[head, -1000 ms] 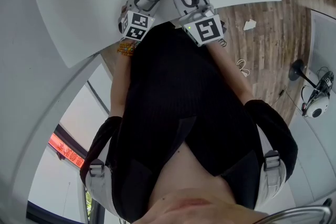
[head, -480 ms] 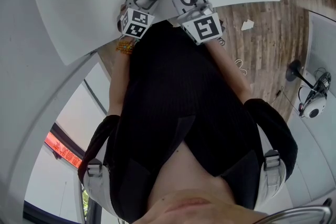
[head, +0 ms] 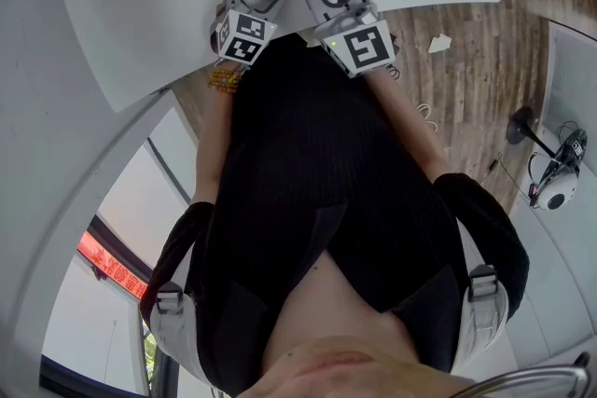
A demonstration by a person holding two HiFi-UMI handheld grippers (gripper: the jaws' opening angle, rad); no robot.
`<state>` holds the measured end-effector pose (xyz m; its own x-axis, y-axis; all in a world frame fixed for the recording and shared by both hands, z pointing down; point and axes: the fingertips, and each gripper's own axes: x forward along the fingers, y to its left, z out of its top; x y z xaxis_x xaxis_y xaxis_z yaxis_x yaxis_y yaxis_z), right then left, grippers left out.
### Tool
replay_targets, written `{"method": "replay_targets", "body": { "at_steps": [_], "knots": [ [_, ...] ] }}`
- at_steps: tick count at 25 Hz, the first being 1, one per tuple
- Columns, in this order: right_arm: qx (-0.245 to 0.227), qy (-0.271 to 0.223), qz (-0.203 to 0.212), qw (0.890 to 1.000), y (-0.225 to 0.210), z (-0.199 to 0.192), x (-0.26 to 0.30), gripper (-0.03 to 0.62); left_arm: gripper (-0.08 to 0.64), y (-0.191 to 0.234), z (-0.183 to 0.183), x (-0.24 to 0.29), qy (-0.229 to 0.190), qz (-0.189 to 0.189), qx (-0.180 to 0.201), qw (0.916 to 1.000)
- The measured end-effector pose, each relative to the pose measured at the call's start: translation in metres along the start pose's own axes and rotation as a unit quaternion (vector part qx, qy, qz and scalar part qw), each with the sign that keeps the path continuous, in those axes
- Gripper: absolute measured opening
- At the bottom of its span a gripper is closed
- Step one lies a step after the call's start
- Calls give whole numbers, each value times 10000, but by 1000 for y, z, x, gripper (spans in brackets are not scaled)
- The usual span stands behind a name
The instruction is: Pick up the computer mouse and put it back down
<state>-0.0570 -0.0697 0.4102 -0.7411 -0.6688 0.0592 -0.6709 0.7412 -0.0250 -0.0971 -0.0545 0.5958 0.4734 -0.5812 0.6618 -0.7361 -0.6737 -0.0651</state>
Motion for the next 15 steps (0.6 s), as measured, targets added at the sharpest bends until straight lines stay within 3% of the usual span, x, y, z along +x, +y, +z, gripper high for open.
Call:
{"method": "replay_targets", "body": {
  "at_steps": [5,10,15],
  "knots": [
    [-10,5,67,10000,2,0,3,29,261,-2,1,-1,-80,-66,-11,9999],
    [-27,-6,119,9999,5,-1,5,29,265,1,6,-6,-421,-135,-427,9981],
    [28,-4,102,9999,3,0,4,29,270,3,8,-9,-429,-85,-410,9982]
  ]
}}
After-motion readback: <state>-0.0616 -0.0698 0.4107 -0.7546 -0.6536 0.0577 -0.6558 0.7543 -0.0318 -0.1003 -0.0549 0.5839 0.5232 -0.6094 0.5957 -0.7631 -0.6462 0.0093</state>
